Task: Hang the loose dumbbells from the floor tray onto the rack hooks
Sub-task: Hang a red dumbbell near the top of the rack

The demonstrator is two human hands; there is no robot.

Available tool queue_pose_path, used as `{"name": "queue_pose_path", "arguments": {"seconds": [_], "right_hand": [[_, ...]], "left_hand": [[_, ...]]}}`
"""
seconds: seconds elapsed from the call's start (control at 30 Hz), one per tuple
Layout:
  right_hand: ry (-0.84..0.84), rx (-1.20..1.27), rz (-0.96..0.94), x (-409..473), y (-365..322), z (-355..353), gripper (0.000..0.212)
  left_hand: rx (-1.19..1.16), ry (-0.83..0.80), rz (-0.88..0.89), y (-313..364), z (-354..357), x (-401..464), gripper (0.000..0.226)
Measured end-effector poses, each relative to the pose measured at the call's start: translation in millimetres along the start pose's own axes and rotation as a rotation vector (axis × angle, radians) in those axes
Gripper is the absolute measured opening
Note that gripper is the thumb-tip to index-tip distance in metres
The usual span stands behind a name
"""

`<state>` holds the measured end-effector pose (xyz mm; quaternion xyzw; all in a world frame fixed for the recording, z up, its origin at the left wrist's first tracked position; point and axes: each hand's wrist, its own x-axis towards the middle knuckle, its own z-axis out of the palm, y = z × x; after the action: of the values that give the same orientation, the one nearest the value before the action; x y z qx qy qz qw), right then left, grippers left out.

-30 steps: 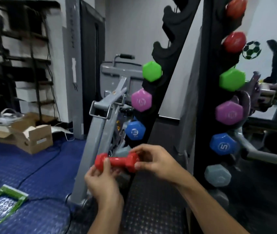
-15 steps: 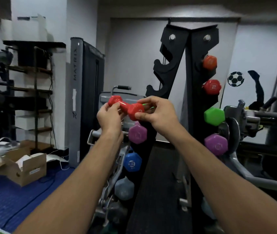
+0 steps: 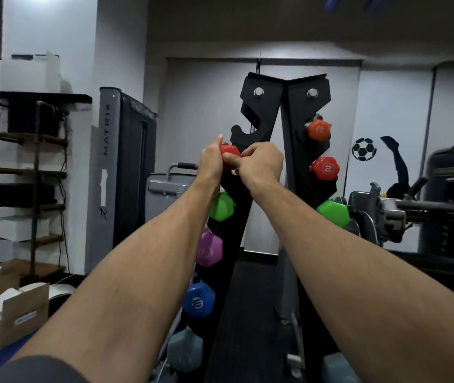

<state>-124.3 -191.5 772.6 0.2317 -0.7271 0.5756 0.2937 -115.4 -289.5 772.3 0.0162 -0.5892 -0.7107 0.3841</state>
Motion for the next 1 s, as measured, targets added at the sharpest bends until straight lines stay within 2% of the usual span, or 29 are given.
{"name": "queue_pose_path", "arguments": {"seconds": [0.2,0.4,0.63,0.77,0.9,1.0], "right_hand": [[-0.012,-0.036,-0.011,14.3,15.8,4.6,0.024],[0.055,-0.155,-0.178,5.5,22.3,3.6,0.022],[0.149,-0.313,-0.310,-1.8,36.9,-3.8,0.030],[0.155,-0.270,-0.422,-8.9,41.4,-0.9,0.026],[0.121,-0.333,-0.552,-14.0,54.9,-1.6,0.038],[0.062,-0.373,-0.600,-16.5,68.6,-6.2,0.051]], "left_hand": [[0.005,-0.048,-0.040,-13.4,5.7,20.6,0.062],[-0.021,-0.152,-0.068,-19.6,4.6,30.1,0.058],[0.087,-0.216,-0.044,-14.5,9.3,25.8,0.058],[0.081,-0.238,-0.085,-16.5,5.8,24.8,0.074],[0.128,-0.178,-0.048,-17.9,3.0,25.2,0.090],[0.225,-0.154,0.043,-25.1,2.4,25.0,0.077]]}}
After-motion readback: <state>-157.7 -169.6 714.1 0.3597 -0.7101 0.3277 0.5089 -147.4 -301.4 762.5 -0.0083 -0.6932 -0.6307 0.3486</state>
